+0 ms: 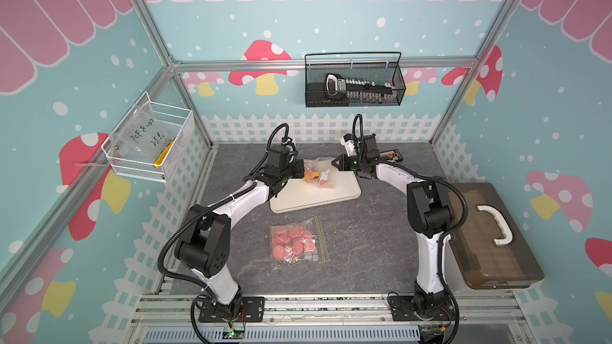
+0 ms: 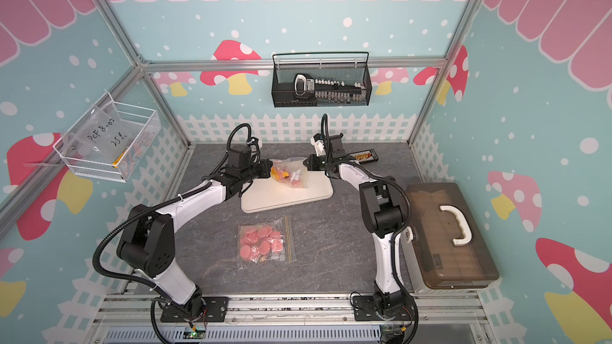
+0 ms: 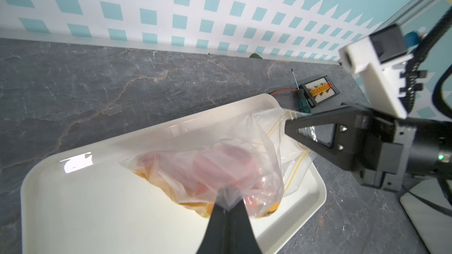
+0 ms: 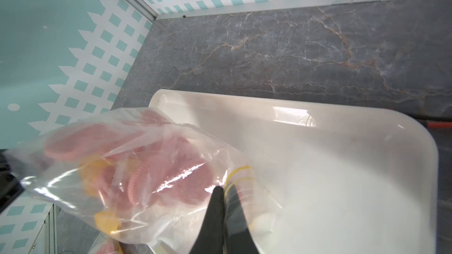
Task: Pour cookies out of the ziploc bag
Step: 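Pour the cookies out of the ziploc bag onto the tray.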
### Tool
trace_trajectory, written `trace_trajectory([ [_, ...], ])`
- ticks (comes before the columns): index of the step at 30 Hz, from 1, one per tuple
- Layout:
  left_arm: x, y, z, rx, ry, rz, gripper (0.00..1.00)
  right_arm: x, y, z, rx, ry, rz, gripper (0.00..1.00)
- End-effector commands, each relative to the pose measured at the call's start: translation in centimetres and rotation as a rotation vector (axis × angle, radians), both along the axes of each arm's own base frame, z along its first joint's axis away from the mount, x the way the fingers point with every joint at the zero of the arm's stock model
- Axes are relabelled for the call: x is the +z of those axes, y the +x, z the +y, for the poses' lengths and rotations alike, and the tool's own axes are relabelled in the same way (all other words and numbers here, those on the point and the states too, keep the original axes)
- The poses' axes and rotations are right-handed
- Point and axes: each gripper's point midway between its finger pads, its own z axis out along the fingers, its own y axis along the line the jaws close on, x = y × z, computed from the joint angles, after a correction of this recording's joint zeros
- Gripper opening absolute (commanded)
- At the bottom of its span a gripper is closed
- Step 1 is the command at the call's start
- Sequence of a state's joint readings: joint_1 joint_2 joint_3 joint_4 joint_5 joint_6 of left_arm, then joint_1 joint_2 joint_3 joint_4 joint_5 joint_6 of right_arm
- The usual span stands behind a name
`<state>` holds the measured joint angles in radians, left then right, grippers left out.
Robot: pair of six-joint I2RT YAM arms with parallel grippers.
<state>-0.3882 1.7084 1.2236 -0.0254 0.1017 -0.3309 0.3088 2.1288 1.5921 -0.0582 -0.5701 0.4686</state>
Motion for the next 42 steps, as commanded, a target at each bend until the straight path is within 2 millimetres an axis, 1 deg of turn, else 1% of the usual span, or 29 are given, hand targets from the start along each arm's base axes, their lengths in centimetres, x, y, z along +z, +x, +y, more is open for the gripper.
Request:
trace_trajectory([
  [1,2.4,1.2,-0.8,-0.010,0.033,-0.092,0.00,0.9,0.1,-0.3,-0.004,0.035,-0.021,0.00],
  [6,2.6,1.6,-0.9,-0.010,0.039,-0.096,0.00,0.8,-0.1,-0.7,-0.016,0.055,-0.018,0.00],
  [7,2.6,1.1,-2.3,-0.037,0.041,-0.098,0.00,0.8,-0.1,-0.8,-0.018,0.057,-0.018,0.00],
  [11,3.5,1.0,-2.9,-0.050,0.072,-0.122,0.00,0.9,-0.3,-1.0,-0.025,0.086,-0.009,0.00],
  [17,4.4,1.3,-3.3,-0.059,0.086,-0.139,0.00,1.4,-0.4,-1.4,-0.032,0.098,-0.014,0.00],
  [23,4.6,1.8,-3.7,-0.064,0.096,-0.147,0.00,1.2,-0.5,-1.6,-0.040,0.094,-0.014,0.00],
  [29,5.4,1.7,-4.3,-0.077,0.124,-0.162,0.00,0.8,-0.6,-1.7,-0.038,0.098,-0.003,0.00],
  [32,5.4,1.7,-4.4,-0.079,0.138,-0.165,0.00,0.7,-0.6,-1.6,-0.033,0.106,0.002,0.00],
  [36,5.5,1.8,-4.5,-0.082,0.142,-0.170,0.00,1.3,-0.6,-1.5,-0.030,0.114,-0.008,0.00],
  [42,6.6,1.7,-4.7,-0.087,0.137,-0.191,0.00,2.0,-0.7,-1.4,-0.022,0.124,-0.019,0.00],
])
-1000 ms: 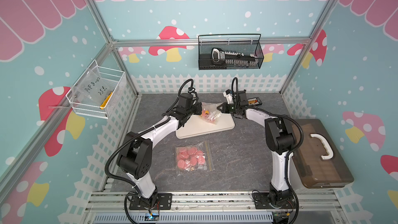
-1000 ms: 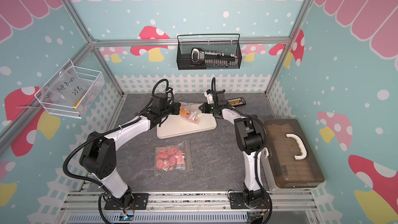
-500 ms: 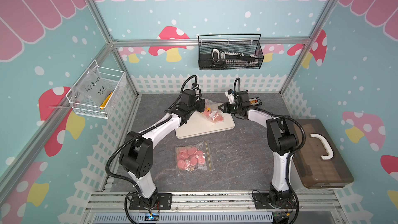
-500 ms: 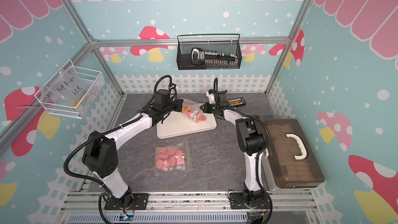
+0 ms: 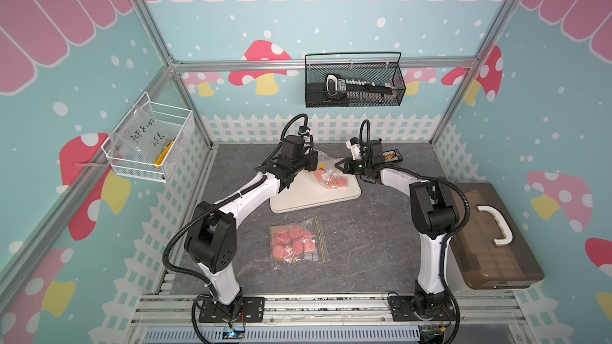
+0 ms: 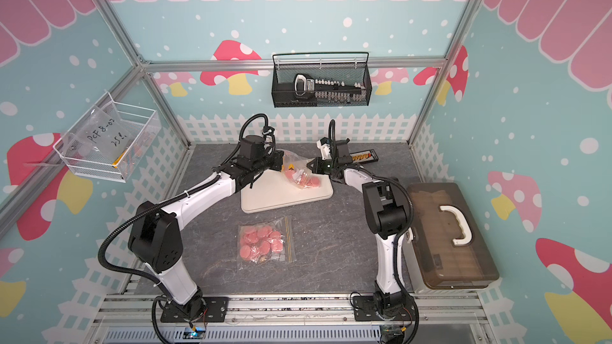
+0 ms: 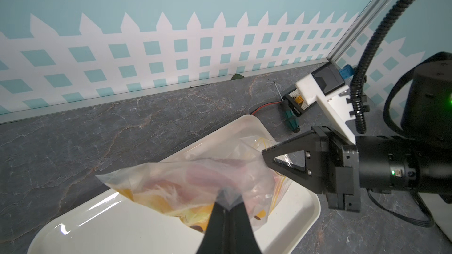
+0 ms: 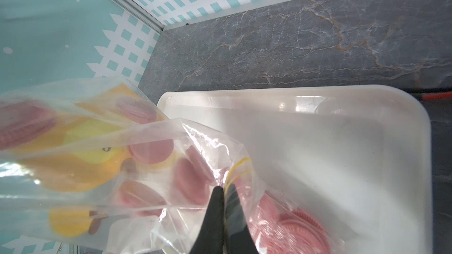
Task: Pour cookies out of the ziploc bag
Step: 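Pour the cookies out of the ziploc bag onto the tray.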
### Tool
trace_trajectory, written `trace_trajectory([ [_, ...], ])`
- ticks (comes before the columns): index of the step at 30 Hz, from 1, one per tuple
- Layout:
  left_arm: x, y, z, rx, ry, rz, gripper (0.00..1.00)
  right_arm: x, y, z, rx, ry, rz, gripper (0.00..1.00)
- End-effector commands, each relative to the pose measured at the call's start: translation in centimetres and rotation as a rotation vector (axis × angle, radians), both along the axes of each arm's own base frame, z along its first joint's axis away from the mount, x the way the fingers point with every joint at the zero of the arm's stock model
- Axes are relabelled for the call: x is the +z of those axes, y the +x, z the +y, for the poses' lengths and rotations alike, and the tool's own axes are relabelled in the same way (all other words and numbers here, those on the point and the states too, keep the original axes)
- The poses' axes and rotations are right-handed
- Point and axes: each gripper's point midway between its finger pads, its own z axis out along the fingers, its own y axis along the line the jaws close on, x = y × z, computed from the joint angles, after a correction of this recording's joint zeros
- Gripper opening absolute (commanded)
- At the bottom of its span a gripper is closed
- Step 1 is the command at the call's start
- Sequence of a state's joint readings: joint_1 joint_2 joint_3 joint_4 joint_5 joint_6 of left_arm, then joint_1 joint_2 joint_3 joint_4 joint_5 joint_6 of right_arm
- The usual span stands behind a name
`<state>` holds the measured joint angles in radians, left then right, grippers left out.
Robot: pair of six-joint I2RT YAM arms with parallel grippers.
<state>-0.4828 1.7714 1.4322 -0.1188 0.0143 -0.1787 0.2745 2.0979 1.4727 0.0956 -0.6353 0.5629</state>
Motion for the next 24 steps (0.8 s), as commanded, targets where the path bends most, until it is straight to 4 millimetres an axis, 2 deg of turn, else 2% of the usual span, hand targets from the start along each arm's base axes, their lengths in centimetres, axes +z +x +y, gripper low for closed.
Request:
trace_trajectory([
  [1,2.3,0.7,-0.4,-0.002,-0.001,-0.065,0.00,2.3,-0.3,-0.2,0.007,0.026,-0.037,0.00],
  [16,3.2,0.6,-0.6,-0.009,0.028,-0.093,0.00,2.7,-0.3,0.4,0.026,0.067,-0.042,0.00],
  [20,4.0,1.0,-1.0,-0.020,0.025,-0.114,0.00,2.8,-0.3,0.8,0.041,0.090,-0.041,0.00],
  [24,3.9,1.5,-1.5,-0.031,0.025,-0.115,0.00,2.8,-0.4,0.5,0.027,0.075,-0.049,0.00],
])
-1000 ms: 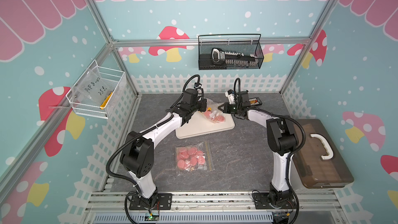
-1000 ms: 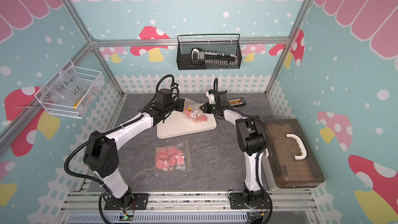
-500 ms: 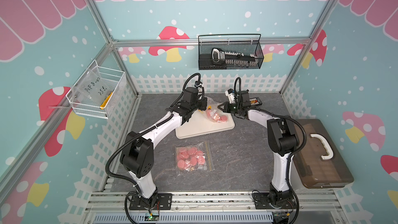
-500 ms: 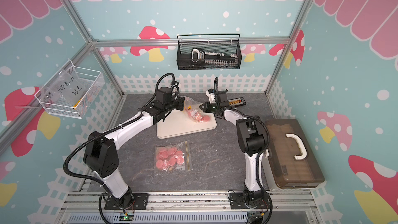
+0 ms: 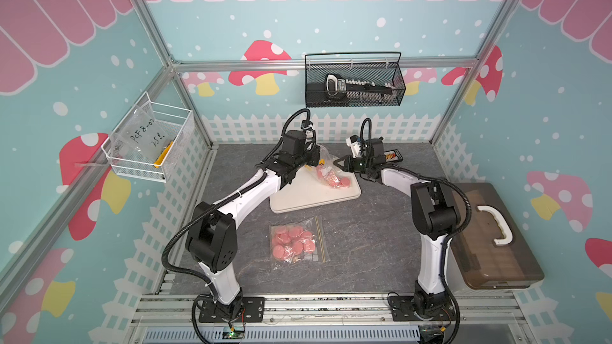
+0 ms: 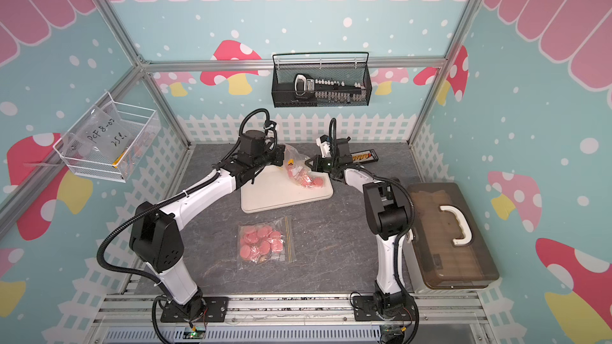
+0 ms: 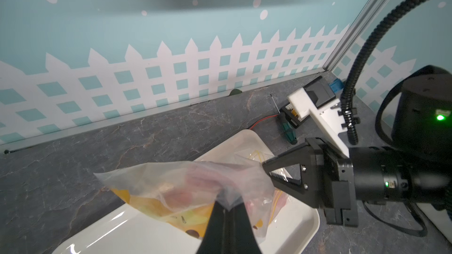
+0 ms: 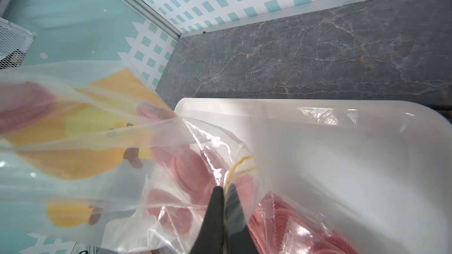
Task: Pour cookies out of the ziploc bag
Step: 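Pour the cookies out of the ziploc bag onto the tray.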
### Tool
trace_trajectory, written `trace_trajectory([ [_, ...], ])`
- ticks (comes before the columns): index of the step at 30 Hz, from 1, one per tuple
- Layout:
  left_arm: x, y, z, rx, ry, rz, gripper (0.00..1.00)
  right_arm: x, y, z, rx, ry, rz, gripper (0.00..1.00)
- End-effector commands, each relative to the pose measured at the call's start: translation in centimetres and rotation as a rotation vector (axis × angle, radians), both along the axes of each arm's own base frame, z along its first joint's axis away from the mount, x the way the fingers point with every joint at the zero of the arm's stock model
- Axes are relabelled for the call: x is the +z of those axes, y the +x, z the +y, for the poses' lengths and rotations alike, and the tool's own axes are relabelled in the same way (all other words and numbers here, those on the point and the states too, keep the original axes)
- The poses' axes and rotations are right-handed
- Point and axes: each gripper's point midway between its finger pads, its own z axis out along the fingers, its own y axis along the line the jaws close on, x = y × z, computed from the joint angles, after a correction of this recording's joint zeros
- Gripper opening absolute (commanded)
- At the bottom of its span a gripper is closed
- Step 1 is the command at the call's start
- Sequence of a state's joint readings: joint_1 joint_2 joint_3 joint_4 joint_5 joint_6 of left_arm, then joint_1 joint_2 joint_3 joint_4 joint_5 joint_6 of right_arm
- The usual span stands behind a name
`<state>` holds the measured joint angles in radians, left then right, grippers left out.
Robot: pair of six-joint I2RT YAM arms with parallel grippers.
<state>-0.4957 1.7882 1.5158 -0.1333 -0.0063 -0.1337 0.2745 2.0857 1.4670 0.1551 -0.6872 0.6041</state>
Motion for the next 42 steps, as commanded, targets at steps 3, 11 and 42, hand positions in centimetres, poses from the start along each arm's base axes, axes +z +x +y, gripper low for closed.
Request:
trace_trajectory([
  [3,0.6,0.8,-0.9,-0.024,0.002,-0.033,0.00,0.8,-0.4,-0.3,0.001,0.005,-0.021,0.00],
  [11,0.5,-0.1,-1.6,-0.032,0.011,-0.038,0.00,0.2,-1.6,-0.3,0.026,0.008,-0.003,0.00],
  [42,1.4,-2.0,-1.9,-0.015,0.235,-0.089,0.00,0.8,-1.6,-0.3,0.006,0.077,-0.028,0.00],
])
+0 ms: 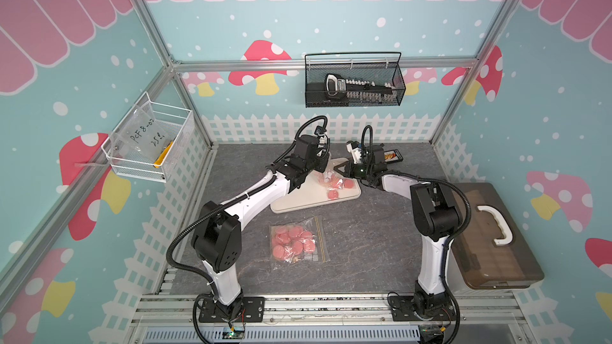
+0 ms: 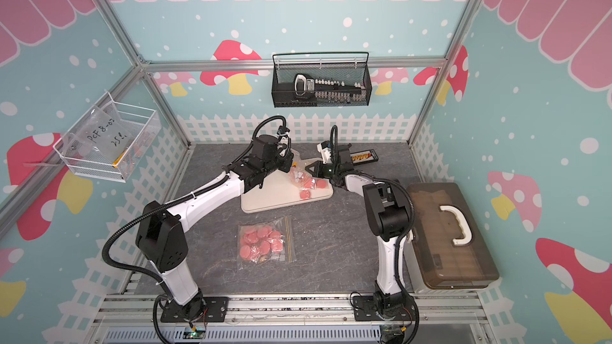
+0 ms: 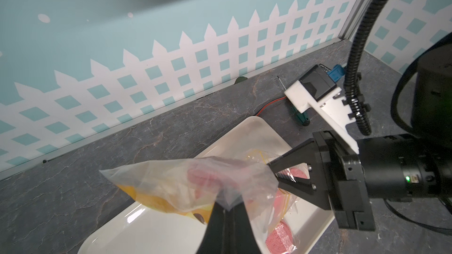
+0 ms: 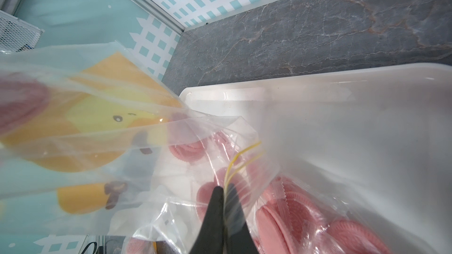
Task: Pour cookies out of the ziploc bag
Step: 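Pour the cookies out of the ziploc bag onto the tray.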
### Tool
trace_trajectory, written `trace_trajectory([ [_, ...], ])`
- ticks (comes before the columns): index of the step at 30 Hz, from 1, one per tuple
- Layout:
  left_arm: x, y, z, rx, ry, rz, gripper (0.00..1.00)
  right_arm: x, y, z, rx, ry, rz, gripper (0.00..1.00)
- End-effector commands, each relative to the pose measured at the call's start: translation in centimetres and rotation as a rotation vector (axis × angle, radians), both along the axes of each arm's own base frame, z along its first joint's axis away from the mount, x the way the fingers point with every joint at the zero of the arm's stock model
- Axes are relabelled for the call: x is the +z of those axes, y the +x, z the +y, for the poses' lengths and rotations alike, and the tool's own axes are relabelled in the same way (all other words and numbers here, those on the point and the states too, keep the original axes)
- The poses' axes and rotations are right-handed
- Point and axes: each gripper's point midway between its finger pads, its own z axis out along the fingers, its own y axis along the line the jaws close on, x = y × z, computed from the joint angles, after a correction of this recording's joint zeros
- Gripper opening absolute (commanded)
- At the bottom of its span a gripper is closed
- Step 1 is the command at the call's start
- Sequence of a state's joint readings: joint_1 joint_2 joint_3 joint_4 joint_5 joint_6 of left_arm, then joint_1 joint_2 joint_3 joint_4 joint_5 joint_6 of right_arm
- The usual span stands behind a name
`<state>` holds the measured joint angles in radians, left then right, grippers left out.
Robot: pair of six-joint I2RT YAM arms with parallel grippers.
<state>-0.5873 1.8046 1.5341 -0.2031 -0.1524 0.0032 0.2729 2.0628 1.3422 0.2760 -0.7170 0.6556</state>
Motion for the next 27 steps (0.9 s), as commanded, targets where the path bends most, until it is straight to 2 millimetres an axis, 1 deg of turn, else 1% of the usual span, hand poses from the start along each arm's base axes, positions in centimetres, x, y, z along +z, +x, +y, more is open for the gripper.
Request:
trace_trajectory([
  [1,3.0,-0.4,0.2,-0.003,0.040,-0.062,0.00,2.3,0.1,-0.1,0.001,0.039,-0.055,0.00],
  [6,4.3,-0.1,0.3,-0.001,0.062,-0.092,0.00,2.6,0.3,0.4,0.016,0.079,-0.053,0.00],
  [9,4.7,0.0,0.2,-0.005,0.063,-0.096,0.00,2.7,0.4,0.5,0.019,0.086,-0.055,0.00],
  [14,3.9,-0.2,0.2,-0.004,0.072,-0.076,0.00,2.5,0.4,0.4,0.017,0.083,-0.052,0.01],
  [18,3.2,-0.5,-0.1,-0.009,0.069,-0.060,0.00,1.8,0.2,0.3,0.018,0.076,-0.042,0.04],
  [20,3.3,-0.6,-0.2,-0.009,0.071,-0.065,0.00,1.5,0.0,0.2,0.017,0.072,-0.037,0.07],
  [23,4.3,-0.6,-0.2,-0.008,0.070,-0.086,0.00,1.4,0.1,-0.1,0.013,0.073,-0.031,0.08],
  [27,5.9,-0.6,-0.2,-0.009,0.068,-0.115,0.00,2.1,0.2,0.1,0.018,0.087,-0.044,0.08],
])
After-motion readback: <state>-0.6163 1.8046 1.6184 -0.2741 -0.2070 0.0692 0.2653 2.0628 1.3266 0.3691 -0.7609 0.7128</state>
